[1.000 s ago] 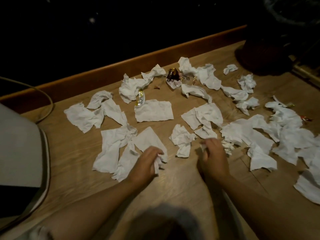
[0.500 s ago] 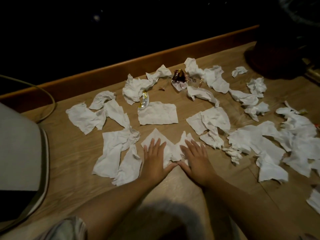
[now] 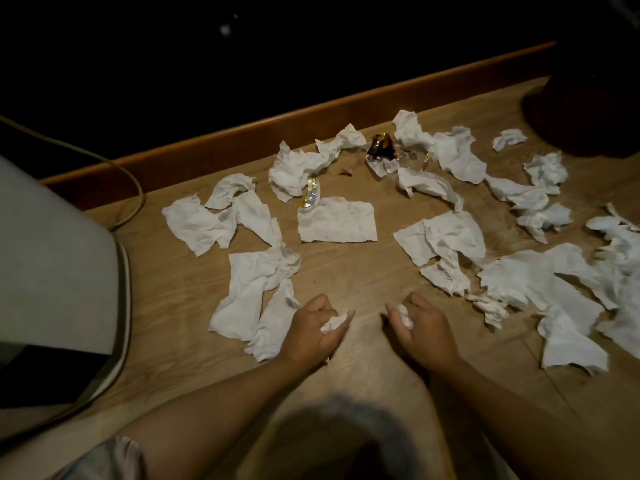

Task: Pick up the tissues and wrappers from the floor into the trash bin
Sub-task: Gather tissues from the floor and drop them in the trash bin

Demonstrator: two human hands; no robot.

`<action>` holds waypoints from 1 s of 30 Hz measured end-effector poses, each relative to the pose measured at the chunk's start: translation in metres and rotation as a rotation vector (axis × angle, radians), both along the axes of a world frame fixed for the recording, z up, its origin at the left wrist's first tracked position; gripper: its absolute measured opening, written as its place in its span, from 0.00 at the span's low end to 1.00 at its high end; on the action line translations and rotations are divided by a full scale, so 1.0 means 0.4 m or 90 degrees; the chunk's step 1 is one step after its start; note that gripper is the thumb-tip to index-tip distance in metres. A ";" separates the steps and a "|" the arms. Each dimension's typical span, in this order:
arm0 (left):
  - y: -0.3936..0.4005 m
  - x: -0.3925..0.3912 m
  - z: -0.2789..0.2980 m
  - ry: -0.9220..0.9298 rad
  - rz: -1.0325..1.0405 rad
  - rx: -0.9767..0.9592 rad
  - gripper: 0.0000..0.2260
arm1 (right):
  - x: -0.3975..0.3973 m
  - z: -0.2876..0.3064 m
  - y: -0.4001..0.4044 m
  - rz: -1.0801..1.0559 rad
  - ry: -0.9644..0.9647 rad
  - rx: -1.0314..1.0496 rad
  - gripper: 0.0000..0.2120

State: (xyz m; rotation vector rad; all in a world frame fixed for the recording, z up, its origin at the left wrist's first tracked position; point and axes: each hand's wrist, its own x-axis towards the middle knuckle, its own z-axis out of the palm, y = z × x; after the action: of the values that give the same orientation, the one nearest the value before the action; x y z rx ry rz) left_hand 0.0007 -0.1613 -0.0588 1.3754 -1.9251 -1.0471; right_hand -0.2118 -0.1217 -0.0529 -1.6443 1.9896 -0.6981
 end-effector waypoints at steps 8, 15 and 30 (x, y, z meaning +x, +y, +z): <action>-0.056 0.185 -0.012 -0.167 -0.075 -0.159 0.22 | 0.167 0.076 -0.143 0.126 -0.041 -0.015 0.14; 0.032 0.262 -0.004 -0.266 -0.270 -0.021 0.28 | 0.303 0.052 -0.267 0.351 0.079 0.013 0.25; -0.040 0.372 -0.006 -0.202 0.040 -0.104 0.28 | 0.395 -0.024 -0.276 0.356 0.144 0.024 0.31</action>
State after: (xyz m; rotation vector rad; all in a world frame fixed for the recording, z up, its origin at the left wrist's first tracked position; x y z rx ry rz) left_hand 0.1495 -0.1773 -0.0610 1.5700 -2.1203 -0.6542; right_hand -0.0537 -0.2323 -0.0626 -2.1941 1.5391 -0.2725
